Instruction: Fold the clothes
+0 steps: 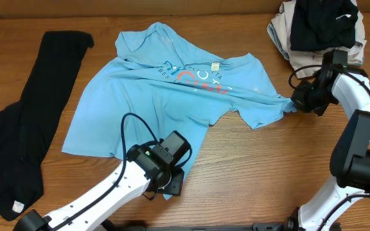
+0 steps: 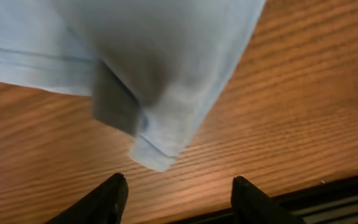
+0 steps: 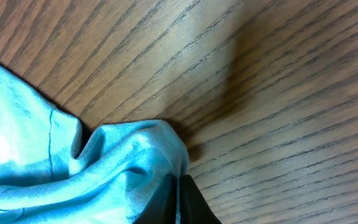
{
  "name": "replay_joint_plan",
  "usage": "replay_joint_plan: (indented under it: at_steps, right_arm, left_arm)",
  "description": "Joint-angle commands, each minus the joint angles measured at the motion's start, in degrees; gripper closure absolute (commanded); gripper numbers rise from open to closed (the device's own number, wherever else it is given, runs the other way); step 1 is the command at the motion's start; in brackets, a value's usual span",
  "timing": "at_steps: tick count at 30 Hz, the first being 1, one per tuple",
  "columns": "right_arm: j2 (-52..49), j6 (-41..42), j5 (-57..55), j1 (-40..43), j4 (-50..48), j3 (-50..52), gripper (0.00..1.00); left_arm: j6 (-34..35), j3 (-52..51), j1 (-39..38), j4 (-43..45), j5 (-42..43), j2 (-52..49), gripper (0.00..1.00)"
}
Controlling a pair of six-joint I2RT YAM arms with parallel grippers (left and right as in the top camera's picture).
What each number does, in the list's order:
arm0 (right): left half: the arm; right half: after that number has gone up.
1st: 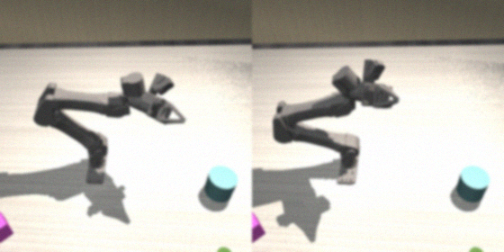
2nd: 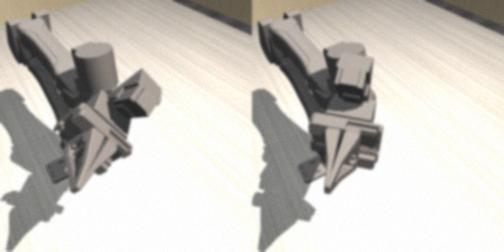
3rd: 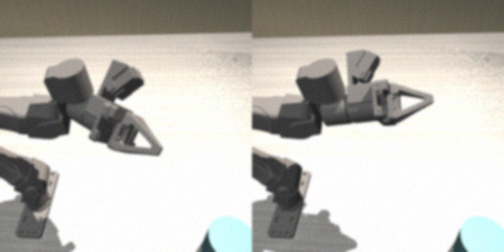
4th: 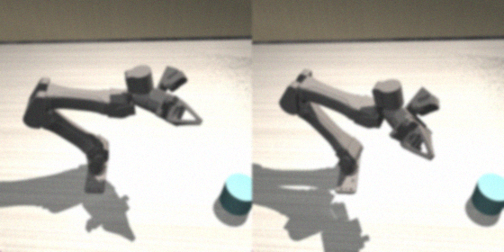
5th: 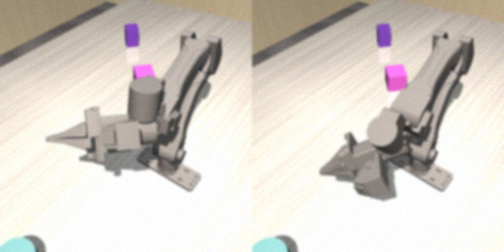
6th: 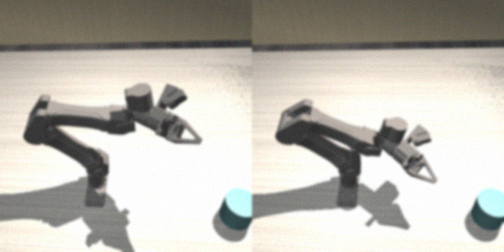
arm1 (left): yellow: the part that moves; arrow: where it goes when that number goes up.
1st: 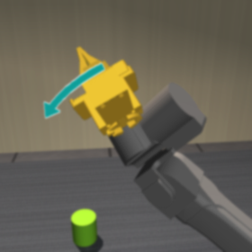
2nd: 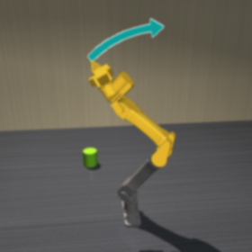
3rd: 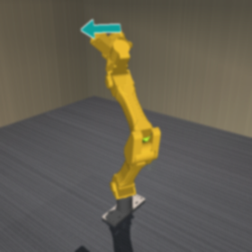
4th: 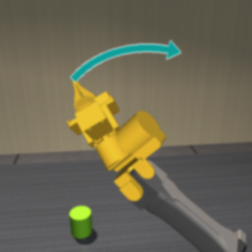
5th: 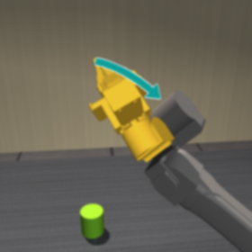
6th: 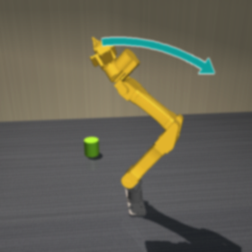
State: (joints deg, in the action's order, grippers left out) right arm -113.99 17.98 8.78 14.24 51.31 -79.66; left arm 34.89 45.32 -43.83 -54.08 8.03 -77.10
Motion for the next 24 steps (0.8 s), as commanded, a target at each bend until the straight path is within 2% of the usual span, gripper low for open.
replay_joint_plan:
  at_steps: [1, 12, 24]
  right_arm:
    - [1.8, -0.2, 0.3, 0.1, 0.2, -0.3, 0.95]
    - [1.8, -0.3, 0.3, 0.1, 0.2, -0.3, 0.95]
    - [1.8, -0.3, 0.3, 0.1, 0.2, -0.3, 0.95]
  left_arm:
    - [5.6, -3.1, -3.0, 0.8, 0.4, -0.4, 0.44]
    - [8.4, -11.2, -3.7, 9.9, -1.7, -1.0, 0.44]
    - [9.0, -12.1, -3.7, 16.2, -6.8, -6.1, 0.42]
